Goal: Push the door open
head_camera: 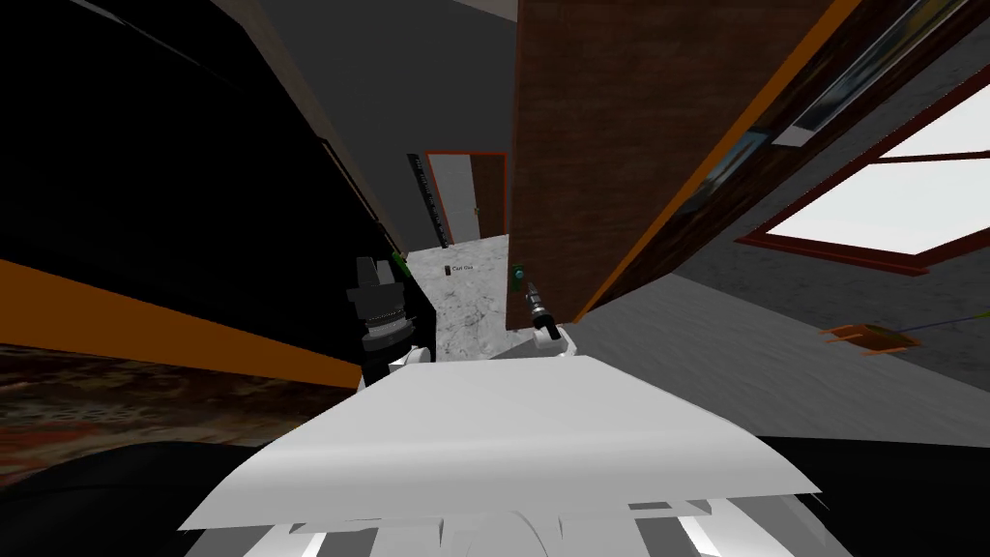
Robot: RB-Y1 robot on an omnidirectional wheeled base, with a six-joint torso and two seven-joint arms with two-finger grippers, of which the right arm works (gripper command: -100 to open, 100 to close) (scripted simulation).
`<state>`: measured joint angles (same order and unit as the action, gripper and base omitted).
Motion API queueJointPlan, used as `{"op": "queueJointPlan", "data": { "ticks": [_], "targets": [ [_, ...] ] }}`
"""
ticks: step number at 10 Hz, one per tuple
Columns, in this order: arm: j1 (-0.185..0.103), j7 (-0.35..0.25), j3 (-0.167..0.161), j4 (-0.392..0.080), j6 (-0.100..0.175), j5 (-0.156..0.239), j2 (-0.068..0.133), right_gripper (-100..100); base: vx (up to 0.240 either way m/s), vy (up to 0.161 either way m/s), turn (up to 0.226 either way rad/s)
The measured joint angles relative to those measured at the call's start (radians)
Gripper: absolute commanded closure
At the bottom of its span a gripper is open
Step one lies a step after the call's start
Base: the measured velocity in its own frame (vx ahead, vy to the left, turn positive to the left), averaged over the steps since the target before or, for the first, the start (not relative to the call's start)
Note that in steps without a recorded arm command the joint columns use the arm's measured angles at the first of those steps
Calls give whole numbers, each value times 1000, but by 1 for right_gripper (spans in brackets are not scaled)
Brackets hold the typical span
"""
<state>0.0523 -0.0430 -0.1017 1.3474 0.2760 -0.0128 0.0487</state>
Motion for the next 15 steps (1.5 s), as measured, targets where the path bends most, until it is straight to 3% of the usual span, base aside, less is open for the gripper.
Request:
{"op": "queueJointPlan", "data": {
  "ticks": [5,8,9,15],
  "targets": [
    [-16,4,12,-20,9,1,5,-100,207,24,19],
    [-29,6,22,-36,15,2,-6,-100,160,-5,13],
    [-30,6,22,-37,16,2,-6,100,-11,-1,-6],
    [-27,6,23,-38,14,2,-5,100,4,6,-7]
  ]
}}
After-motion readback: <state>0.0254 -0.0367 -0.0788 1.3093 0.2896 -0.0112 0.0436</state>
